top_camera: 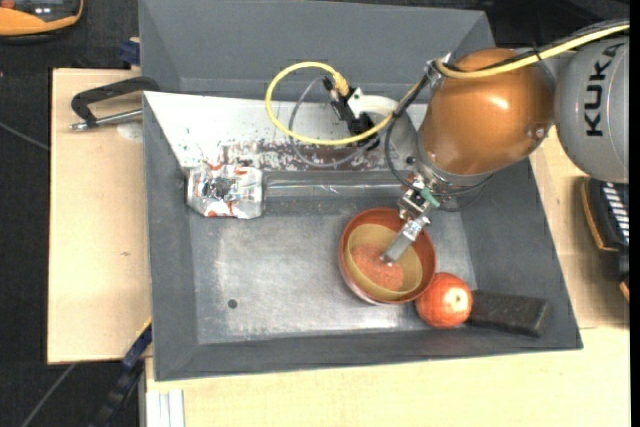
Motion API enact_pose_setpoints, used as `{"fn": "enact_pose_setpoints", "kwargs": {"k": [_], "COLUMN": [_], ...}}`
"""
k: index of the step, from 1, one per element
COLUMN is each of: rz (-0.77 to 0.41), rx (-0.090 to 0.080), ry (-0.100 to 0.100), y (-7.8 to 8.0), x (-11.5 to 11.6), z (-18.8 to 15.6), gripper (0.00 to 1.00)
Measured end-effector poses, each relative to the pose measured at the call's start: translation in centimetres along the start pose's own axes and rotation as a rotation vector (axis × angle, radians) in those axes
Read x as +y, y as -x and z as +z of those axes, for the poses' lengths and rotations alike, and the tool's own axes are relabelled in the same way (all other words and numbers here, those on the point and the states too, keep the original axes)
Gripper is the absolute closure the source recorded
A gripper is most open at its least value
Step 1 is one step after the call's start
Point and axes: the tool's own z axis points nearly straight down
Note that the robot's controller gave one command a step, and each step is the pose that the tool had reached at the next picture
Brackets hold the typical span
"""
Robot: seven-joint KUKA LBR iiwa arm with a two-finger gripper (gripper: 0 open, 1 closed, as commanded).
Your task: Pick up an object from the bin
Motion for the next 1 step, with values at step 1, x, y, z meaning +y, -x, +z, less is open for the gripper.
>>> {"fn": "enact_pose_setpoints", "kwargs": {"k": [1], "rz": [0.042], "rx": [0.000], "ry": [0.002], "y": [1.97], "x": [-2.70], "z": [2.66], "gripper": [0.00]}}
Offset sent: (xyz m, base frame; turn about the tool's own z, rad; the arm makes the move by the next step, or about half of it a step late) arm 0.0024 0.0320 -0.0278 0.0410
